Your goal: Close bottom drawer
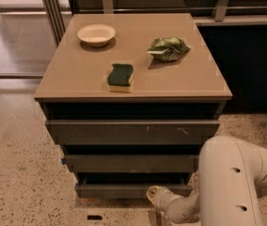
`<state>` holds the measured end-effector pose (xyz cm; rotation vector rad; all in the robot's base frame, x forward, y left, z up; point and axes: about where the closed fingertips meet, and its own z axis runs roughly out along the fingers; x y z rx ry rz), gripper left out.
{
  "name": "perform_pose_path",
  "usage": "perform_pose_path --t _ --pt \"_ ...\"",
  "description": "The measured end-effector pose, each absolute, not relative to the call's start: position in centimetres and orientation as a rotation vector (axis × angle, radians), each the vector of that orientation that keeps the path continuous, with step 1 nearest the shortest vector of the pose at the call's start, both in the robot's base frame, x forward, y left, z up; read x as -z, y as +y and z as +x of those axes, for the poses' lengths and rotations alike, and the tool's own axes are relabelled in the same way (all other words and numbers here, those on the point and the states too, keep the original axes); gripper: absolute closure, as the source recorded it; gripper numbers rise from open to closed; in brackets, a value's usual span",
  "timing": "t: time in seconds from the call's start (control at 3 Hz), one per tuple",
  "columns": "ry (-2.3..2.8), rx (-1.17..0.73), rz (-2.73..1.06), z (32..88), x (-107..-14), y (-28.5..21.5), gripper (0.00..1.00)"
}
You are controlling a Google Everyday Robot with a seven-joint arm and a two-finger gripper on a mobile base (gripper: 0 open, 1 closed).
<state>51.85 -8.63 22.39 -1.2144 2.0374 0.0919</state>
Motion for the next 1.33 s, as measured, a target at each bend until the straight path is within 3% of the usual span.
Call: perform_pose_path --t 1.0,1.33 --pt "2.117 -0.261 -0.808 55.0 -29.5 -16.9 1.0" --pt "2.154 -0.232 -0.634 54.4 -32.2 -23.6 1.0"
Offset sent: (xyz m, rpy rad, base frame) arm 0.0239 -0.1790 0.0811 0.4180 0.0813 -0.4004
